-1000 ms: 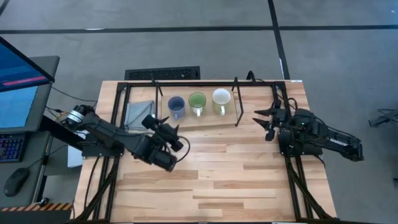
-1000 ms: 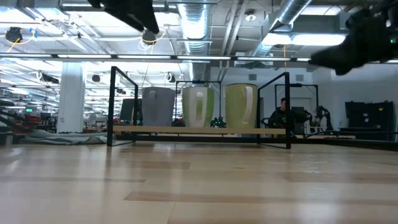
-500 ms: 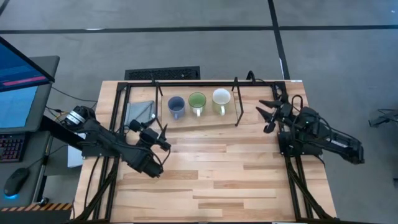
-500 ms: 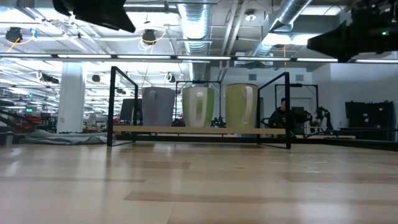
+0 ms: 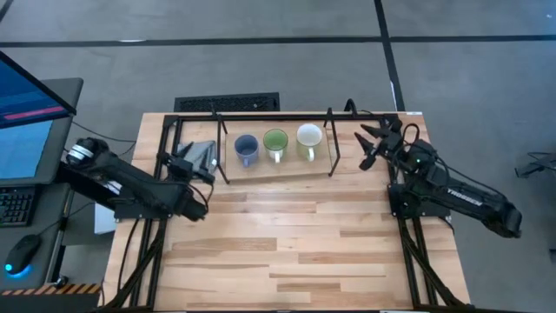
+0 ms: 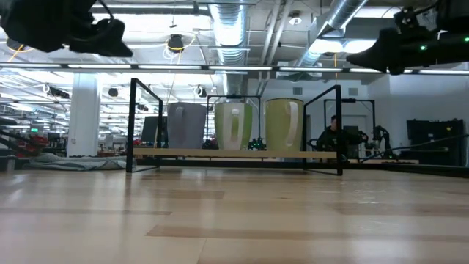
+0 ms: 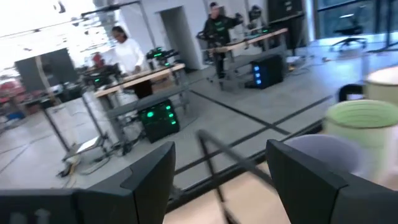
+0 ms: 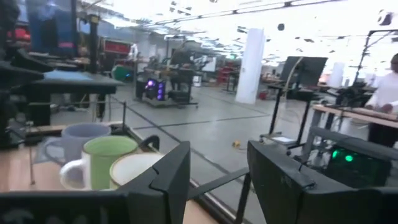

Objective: Stack small to large cups/mugs on shelf
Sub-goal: Return to home position

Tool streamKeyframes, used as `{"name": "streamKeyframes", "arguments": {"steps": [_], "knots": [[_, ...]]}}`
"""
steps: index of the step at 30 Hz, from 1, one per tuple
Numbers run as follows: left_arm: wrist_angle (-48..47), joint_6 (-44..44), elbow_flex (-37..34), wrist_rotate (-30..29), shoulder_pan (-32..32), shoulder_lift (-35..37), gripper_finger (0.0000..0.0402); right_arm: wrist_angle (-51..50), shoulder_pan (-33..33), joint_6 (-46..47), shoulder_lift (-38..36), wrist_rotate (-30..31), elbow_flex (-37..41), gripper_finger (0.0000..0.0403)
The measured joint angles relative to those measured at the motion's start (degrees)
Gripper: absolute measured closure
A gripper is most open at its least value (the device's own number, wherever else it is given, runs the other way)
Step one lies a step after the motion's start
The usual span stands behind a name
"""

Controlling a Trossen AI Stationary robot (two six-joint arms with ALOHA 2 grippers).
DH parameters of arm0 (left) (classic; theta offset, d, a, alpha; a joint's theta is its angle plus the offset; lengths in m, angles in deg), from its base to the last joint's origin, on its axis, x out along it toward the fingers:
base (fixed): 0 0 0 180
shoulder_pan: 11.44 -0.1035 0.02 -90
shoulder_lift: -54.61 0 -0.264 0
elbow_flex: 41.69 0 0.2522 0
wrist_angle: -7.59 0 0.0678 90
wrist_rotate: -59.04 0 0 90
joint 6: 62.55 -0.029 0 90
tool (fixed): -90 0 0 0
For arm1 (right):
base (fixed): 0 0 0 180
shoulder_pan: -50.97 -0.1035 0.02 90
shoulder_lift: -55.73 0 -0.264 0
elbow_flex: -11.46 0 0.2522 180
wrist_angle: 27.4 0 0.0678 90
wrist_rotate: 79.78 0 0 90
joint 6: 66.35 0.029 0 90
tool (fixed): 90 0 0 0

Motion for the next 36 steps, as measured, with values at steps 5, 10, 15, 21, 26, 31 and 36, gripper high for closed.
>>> {"name": "streamKeyframes", "arguments": {"steps": [5,10,15,21,26,31,36], "knots": [[0.04,-4.19,-3.99,-0.42,-3.12,6.76,0.0159,0.28,2.07,-0.09,1.83,-1.18,0.00,0.0221],[0.06,-11.84,-5.86,-0.95,-6.83,13.77,0.0159,0.49,6.37,-0.89,1.91,-1.95,0.00,0.0221],[0.07,-14.73,-8.11,-0.98,-12.35,21.53,0.0159,2.58,12.20,-0.91,1.90,-7.68,0.00,0.0221],[0.08,-13.10,-9.60,-0.98,-18.42,28.12,0.0159,3.29,20.23,-0.91,2.61,-13.41,0.02,0.0221],[2.32,-15.22,-9.94,-0.96,-22.62,29.39,0.0159,6.82,27.37,1.82,4.79,-18.83,0.02,0.0221],[9.47,-22.82,-9.89,-0.96,-26.45,27.89,0.0159,11.57,35.17,3.68,9.57,-27.57,0.02,0.0221],[10.73,-23.67,-9.94,-0.96,-29.42,26.43,0.0159,17.48,40.66,6.66,15.32,-35.82,0.02,0.0221]]}}
